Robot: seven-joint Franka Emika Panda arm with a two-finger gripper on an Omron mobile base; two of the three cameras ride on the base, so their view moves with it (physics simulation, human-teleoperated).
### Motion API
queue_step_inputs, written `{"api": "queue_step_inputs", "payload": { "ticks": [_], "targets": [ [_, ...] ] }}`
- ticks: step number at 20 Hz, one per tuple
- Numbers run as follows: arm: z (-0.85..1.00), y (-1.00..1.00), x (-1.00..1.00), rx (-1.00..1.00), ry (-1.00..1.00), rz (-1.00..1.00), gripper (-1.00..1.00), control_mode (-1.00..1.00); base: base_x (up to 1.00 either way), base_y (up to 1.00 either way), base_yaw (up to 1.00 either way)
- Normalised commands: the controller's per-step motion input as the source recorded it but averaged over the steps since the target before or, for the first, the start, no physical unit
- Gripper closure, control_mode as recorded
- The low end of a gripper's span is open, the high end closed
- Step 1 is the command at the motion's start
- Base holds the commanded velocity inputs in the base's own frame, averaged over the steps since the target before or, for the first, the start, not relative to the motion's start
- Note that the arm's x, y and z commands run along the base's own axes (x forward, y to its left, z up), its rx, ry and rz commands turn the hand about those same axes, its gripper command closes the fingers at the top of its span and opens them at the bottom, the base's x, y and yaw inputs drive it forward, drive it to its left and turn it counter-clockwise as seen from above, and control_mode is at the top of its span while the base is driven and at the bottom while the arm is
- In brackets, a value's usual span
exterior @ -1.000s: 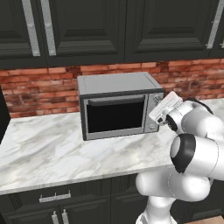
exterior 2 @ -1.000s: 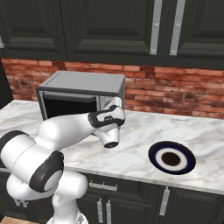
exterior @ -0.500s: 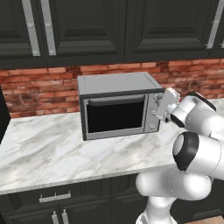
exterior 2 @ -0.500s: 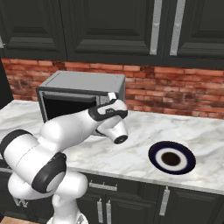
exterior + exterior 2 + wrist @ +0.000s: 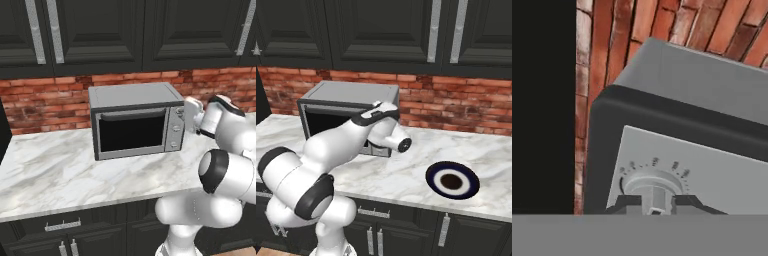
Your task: Pull the toaster oven rack outwards. Pick up the baguette from the plate and place it on the toaster oven rack. Close the toaster oven door fully and set the temperature to the lowest setting.
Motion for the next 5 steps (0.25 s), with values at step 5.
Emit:
{"api": "queue_step_inputs", "payload": {
  "ticks": [5],
  "targets": [
    [-0.33, 0.27, 0.00, -0.74, -0.51, 0.16, 1.00, -1.00, 0.00, 0.00, 0.00]
  ]
}}
